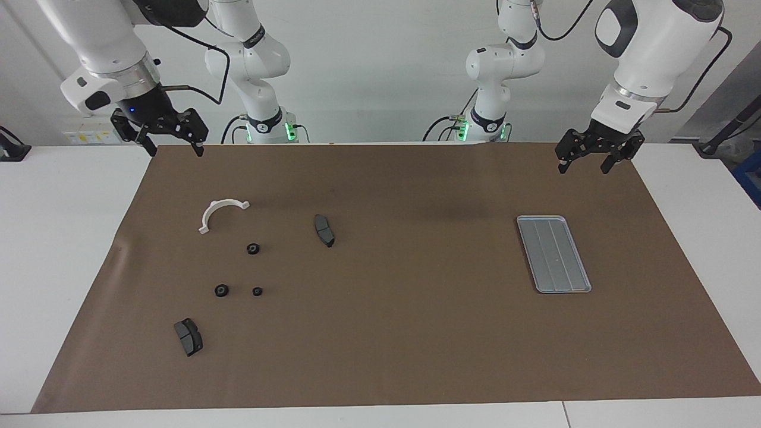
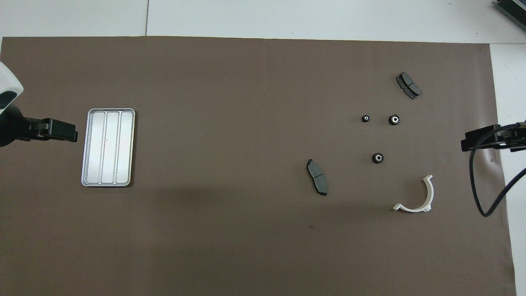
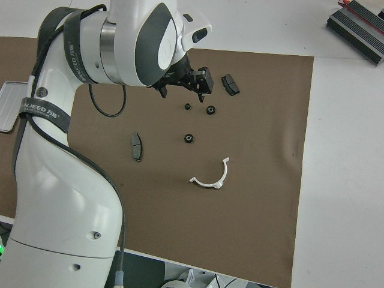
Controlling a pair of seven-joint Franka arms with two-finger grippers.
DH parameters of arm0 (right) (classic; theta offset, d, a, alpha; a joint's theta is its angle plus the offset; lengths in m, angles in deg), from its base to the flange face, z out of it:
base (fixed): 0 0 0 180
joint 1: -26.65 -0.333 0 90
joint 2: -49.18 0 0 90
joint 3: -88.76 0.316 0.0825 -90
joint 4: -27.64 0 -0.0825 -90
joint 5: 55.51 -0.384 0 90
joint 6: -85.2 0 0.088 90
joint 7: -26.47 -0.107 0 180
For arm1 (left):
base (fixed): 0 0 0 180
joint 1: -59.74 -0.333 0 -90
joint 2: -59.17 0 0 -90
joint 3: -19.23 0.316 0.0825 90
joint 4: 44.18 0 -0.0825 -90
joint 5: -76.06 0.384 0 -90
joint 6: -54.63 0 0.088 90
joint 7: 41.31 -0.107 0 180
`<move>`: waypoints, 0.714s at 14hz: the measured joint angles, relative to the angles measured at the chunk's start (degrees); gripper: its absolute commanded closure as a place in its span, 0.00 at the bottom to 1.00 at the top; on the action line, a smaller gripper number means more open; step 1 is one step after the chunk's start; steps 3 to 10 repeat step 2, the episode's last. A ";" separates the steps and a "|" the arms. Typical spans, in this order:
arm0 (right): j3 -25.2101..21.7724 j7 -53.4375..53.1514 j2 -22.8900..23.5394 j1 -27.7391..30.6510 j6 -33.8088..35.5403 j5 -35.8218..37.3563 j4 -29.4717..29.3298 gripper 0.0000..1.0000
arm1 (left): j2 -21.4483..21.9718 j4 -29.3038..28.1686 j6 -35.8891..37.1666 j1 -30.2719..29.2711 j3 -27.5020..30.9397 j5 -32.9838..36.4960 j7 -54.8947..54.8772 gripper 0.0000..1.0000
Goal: Place bearing gear from tray to pile
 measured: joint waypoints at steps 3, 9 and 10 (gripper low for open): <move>0.00 0.00 0.00 0.00 0.00 0.26 0.00 0.00 | 0.00 0.00 0.00 0.00 0.00 0.00 0.00 0.00; 0.00 0.00 0.00 0.00 0.00 0.26 0.00 0.00 | 0.00 0.00 0.00 0.00 0.00 0.00 0.00 0.00; 0.00 0.00 0.00 0.00 0.00 0.26 0.00 0.00 | 0.00 0.00 0.00 0.00 0.00 0.00 0.00 0.00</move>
